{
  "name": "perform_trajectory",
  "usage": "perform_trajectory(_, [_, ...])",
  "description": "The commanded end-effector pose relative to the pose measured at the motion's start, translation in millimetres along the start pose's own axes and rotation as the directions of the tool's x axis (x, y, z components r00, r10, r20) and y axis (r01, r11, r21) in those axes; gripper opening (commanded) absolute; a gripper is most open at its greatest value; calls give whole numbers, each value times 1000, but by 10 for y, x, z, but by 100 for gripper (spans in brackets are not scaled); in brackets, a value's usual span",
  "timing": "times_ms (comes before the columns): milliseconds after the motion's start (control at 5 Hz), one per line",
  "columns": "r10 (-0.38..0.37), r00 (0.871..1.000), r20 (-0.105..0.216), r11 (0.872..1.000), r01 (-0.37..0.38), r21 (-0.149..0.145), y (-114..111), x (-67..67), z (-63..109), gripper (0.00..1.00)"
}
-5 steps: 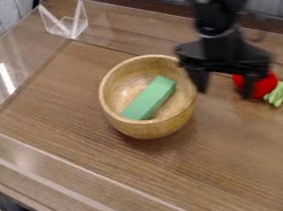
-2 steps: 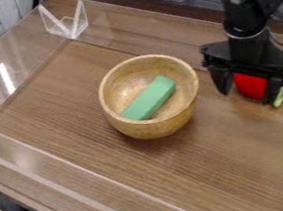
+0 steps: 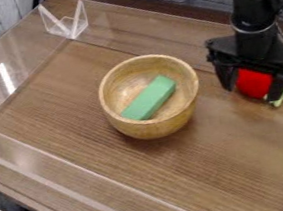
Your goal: Move the red fruit to the right
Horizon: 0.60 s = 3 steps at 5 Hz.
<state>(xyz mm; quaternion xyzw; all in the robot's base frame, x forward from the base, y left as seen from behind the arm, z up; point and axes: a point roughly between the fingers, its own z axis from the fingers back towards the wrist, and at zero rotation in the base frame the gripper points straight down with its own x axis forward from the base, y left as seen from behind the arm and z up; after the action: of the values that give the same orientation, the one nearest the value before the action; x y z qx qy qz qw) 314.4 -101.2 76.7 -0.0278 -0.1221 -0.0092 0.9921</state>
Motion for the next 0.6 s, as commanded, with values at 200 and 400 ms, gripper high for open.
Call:
perform_trajectory(200, [70, 996, 47, 997, -71, 20, 118, 165, 174, 100])
perform_trajectory(400, [86, 995, 45, 996, -87, 28, 259, 148, 219, 100])
